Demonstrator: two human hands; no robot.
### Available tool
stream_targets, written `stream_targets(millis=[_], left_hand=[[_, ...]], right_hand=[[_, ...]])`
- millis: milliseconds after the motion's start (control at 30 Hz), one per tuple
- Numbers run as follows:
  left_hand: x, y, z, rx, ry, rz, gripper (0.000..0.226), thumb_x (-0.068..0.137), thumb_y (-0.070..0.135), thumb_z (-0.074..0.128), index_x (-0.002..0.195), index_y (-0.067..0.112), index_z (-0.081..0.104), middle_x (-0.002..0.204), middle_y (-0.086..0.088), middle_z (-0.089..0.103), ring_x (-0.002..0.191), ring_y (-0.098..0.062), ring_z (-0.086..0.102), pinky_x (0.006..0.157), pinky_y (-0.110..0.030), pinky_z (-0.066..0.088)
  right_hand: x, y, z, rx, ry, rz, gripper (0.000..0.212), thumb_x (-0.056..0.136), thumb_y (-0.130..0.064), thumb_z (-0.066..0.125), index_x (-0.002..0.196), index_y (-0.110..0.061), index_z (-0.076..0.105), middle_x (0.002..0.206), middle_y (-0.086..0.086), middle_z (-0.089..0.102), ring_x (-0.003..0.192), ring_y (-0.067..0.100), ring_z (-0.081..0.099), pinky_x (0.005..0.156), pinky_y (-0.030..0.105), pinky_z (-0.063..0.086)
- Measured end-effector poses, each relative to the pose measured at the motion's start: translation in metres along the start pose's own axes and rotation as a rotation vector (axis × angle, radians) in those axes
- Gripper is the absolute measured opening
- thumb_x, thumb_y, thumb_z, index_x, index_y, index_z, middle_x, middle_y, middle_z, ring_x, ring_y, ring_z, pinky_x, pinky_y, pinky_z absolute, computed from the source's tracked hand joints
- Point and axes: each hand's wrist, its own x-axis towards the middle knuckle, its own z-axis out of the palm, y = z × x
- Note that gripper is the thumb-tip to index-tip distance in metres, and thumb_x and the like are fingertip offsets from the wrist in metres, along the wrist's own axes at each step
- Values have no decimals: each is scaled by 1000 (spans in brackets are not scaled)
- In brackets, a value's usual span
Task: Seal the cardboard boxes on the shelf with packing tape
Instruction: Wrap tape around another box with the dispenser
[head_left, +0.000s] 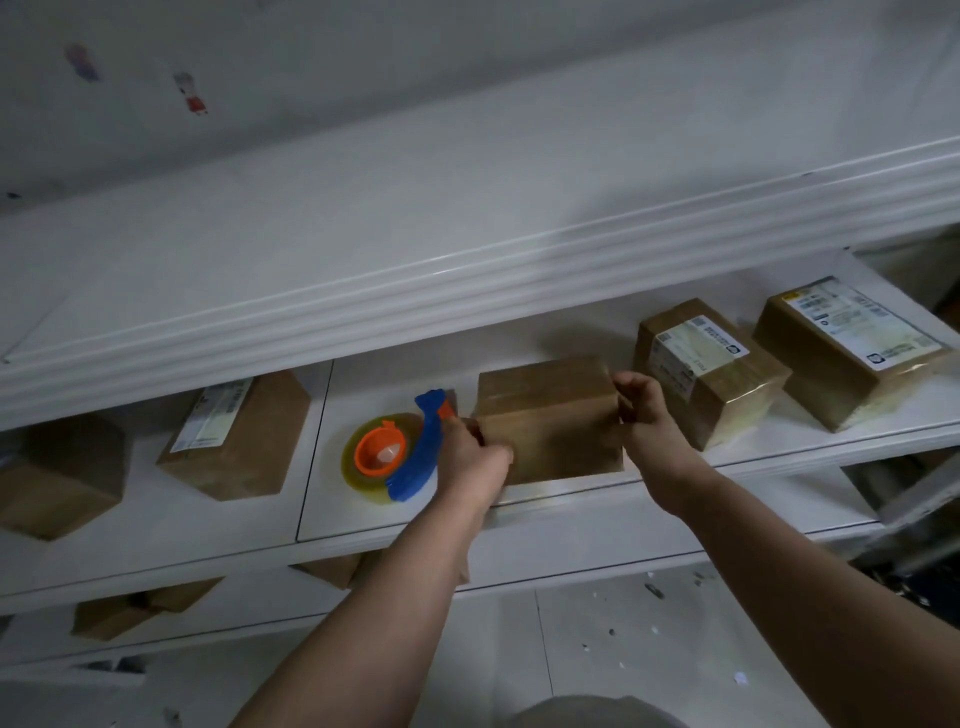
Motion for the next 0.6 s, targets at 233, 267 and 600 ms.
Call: stream_targets(millis=[233, 267, 600], left_hand=[[-5, -2, 8, 250, -51, 31, 47, 100, 46, 40, 138, 19, 44, 136, -1, 53, 113, -18, 53, 86, -28, 41], [-2, -2, 9, 283, -54, 26, 47, 100, 46, 39, 139, 19, 44, 138, -2, 53, 117, -19, 53, 85, -28, 41], [19, 34, -29, 192, 150, 113, 66, 77, 81, 33, 78, 18, 55, 76, -2, 65, 78, -28, 65, 75, -38, 53]], right_hand=[[-2, 14, 6, -122, 80, 105, 53, 93, -32, 59, 133, -15, 29, 125, 13, 48, 102, 22, 54, 77, 31, 49], [-1, 16, 4, -103, 55, 119, 55, 91, -32, 60, 133, -16, 28, 127, 14, 48, 105, 24, 55, 80, 34, 50], [2, -26, -5, -603, 67, 135, 65, 87, -68, 42, 129, -18, 47, 111, 7, 64, 84, 22, 68, 70, 35, 52]])
